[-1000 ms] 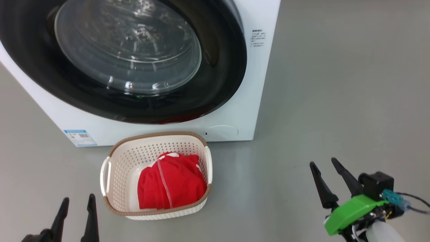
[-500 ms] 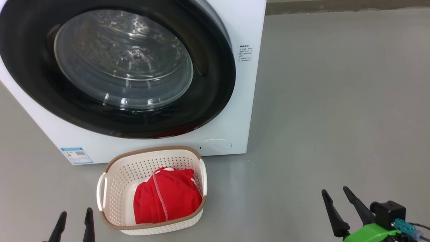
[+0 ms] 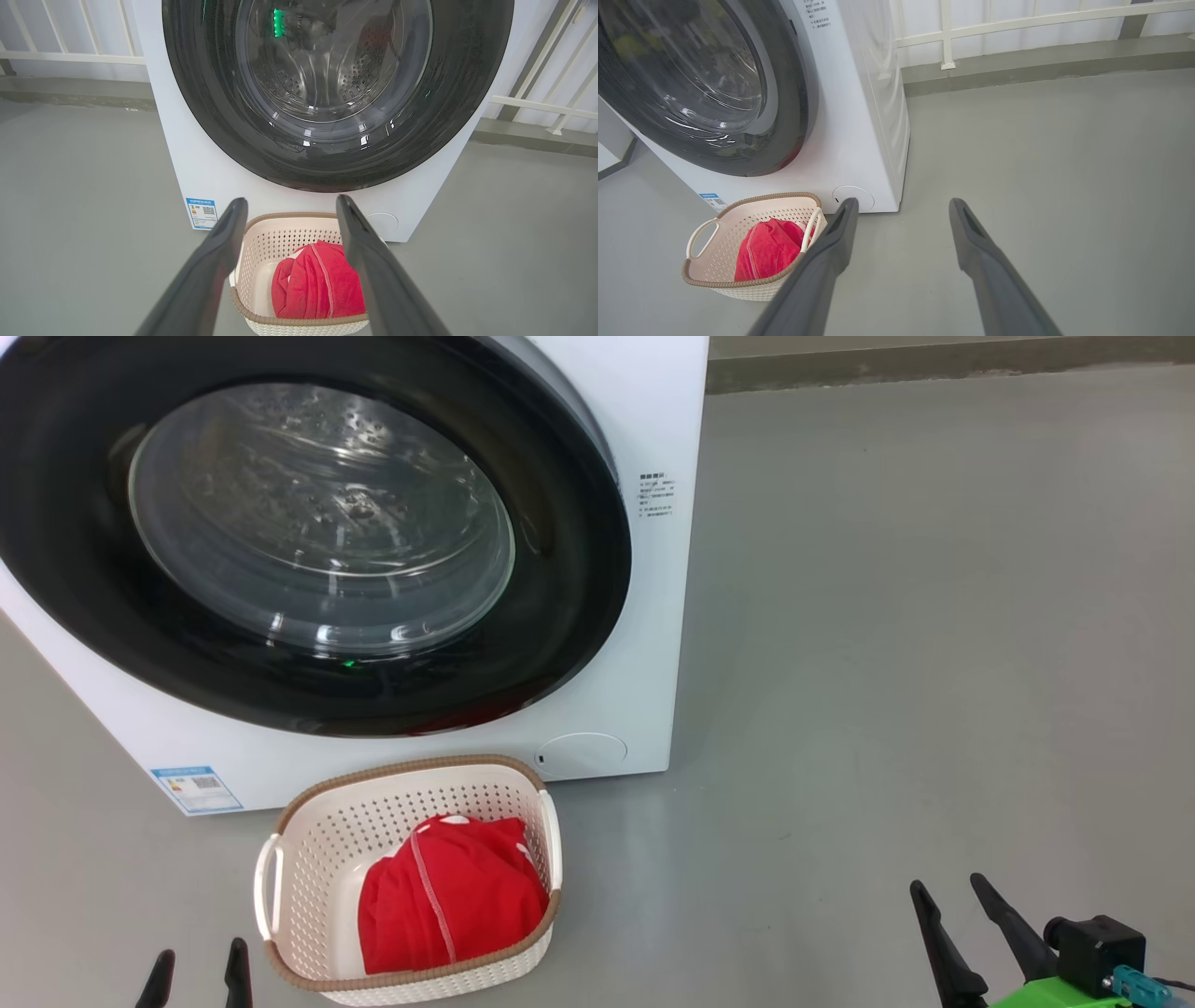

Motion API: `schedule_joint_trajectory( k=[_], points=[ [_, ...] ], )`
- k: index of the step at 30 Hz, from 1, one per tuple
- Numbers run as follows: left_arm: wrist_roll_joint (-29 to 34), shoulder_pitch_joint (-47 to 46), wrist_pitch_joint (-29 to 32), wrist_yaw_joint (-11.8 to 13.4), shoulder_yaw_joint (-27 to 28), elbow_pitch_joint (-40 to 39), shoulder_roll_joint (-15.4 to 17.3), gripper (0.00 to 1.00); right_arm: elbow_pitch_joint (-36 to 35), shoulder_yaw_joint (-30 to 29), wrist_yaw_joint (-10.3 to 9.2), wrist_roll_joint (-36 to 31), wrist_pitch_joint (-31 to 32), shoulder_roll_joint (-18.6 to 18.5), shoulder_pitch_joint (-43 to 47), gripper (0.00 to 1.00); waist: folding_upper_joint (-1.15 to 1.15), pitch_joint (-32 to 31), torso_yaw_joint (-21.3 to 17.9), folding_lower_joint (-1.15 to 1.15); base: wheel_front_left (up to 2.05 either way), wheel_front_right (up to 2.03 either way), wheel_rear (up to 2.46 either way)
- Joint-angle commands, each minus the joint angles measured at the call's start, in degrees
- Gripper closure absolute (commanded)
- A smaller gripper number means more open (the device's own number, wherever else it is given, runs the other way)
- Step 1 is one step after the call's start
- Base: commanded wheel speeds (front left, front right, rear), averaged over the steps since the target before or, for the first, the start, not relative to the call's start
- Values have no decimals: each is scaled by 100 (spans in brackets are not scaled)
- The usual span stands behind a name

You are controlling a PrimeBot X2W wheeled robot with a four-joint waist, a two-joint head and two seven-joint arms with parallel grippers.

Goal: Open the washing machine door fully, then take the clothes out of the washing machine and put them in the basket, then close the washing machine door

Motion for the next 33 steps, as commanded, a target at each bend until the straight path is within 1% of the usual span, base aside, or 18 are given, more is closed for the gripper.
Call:
schedule_joint_trajectory(
  k=[1,24,25,31,33],
  points=[
    [27,-94,-54,-17,223,-123,96,0,-141,77,-11,-41,-28,-82,-5,0,0,-3,-2,0,0,0,0],
    [6,-82,-54,-17,212,-170,82,0,-159,33,-11,-63,-28,-63,-14,0,0,13,7,0,0,0,0],
    [-3,26,3,0,18,-8,-15,100,-4,-93,0,-27,1,15,19,100,0,12,7,0,0,0,0],
    [-18,44,40,0,-37,381,-291,100,384,-76,0,-13,11,225,139,100,0,12,7,0,0,0,0],
    [-137,22,76,0,-27,377,-293,100,367,-91,0,101,45,235,127,100,0,10,11,1,0,0,0]
  ],
)
